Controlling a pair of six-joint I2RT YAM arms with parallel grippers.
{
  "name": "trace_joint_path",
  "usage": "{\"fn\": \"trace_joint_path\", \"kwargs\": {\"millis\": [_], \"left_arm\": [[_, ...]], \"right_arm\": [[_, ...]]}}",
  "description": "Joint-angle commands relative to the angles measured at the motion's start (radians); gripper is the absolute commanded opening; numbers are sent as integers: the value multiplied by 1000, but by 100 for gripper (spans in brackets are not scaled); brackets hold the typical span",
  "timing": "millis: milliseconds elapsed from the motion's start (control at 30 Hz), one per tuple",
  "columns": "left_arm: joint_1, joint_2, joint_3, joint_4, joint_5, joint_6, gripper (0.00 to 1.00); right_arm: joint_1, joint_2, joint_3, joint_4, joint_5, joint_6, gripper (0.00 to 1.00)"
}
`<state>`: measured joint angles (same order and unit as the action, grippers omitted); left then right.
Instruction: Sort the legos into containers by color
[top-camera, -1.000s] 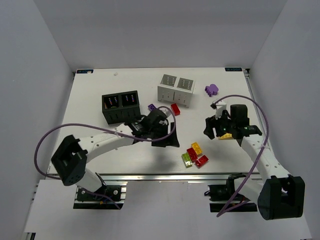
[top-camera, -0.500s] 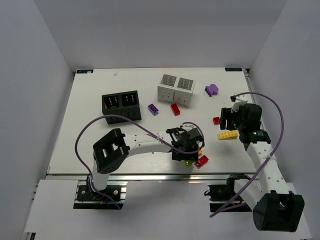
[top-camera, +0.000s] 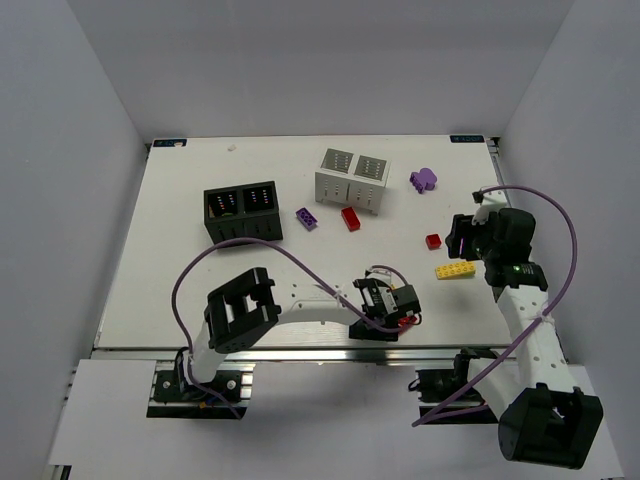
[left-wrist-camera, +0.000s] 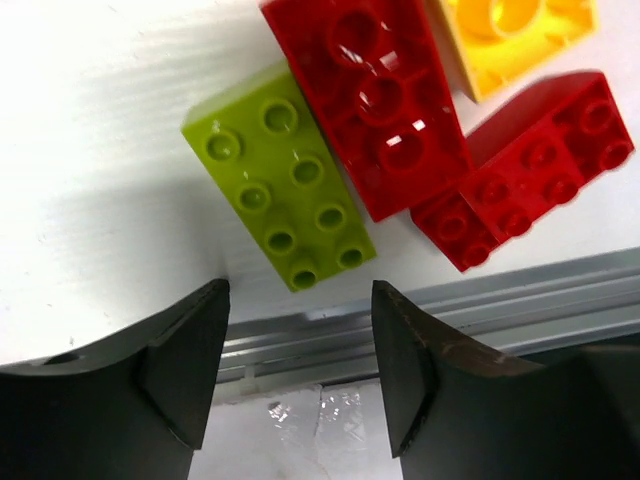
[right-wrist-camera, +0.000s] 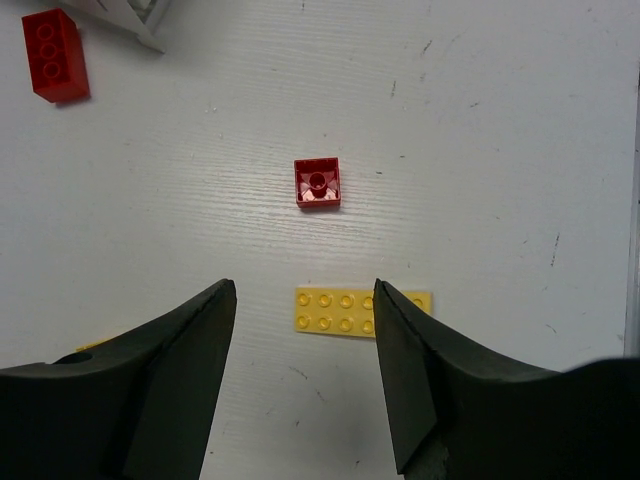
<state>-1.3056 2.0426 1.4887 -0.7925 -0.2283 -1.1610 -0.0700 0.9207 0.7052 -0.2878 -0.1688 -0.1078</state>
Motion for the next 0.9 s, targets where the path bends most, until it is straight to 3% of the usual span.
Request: {"fn": "trace_joint_path", "kwargs": {"millis": [0, 200, 500, 733, 867], "left_arm": [[-7, 17, 28, -25, -54, -43, 70], [-7, 45, 18, 10, -66, -71, 77], [12, 149, 59, -91, -170, -149, 75], [12, 198, 105, -137, -213, -186, 66], [12, 177, 84, -157, -218, -192, 50]], "right_arm": [[-13, -17, -4, 16, -32, 8, 63], [-28, -23, -6, 15, -49, 8, 63], [-45, -33, -9, 13, -74, 5, 63], [-57, -40, -10, 10, -87, 7, 63], [-66, -40, -10, 10, -93, 5, 63]]}}
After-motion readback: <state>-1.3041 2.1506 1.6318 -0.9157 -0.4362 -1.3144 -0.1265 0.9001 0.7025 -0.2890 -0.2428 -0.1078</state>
